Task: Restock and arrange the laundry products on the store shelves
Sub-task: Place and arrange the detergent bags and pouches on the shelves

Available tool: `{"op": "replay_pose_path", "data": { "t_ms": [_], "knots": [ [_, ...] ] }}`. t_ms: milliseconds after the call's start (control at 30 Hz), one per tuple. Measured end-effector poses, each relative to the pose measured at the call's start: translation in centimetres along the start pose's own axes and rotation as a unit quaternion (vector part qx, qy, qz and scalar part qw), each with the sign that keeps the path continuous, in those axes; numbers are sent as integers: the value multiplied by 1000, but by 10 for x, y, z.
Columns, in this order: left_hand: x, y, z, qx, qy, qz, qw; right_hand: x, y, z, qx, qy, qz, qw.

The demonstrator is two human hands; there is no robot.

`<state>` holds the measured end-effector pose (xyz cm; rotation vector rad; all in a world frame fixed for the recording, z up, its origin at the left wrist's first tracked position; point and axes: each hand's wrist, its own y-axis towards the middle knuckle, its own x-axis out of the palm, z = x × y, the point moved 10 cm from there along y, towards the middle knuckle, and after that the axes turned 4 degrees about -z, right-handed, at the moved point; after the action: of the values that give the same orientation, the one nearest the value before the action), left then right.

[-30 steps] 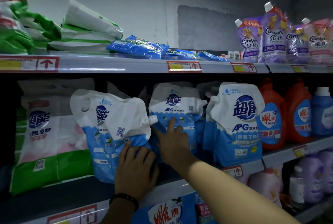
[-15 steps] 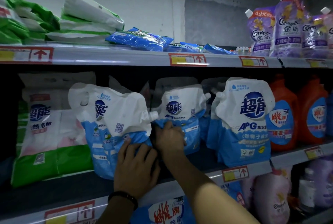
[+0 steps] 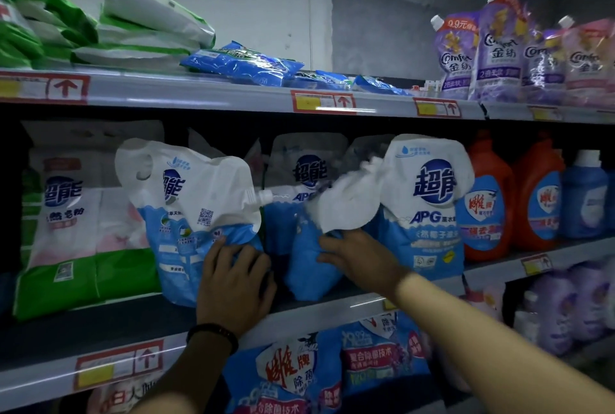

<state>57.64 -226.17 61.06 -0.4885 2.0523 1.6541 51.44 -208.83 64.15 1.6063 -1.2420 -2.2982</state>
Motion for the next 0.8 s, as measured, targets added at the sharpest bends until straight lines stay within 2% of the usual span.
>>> {"op": "replay_pose_path", "data": {
  "t_ms": [100,167,267,333,400,467,533,567,700,800],
  "knots": [
    [0,0,0,-3,1,0,1000,-6,10,2,-27,6,-143,989],
    [-1,0,0,-6,2,-2,1000,-7,22,4,-9,-17,-165,986],
    [-2,-1,-1,-8,0,1,1000,-10,18,13,92,6,-77,993],
    [-2,-1,0,-5,0,11,1000,-11,-4,15,182,94,54,977],
    [-2,-2,1,-1,0,19,1000,-4,-36,16,298,182,184,919],
    [-2,-1,0,1,4,23,1000,13,-60,13,415,257,254,835],
    [-3,-3,1,2,8,26,1000,35,-62,9,459,329,273,778],
    [-3,-3,1,3,9,27,1000,42,-57,7,463,347,276,767],
    [-1,-3,0,5,10,27,1000,62,-40,6,506,274,234,783],
    [1,-3,0,4,7,28,1000,65,-36,10,492,251,223,803]
  ]
}}
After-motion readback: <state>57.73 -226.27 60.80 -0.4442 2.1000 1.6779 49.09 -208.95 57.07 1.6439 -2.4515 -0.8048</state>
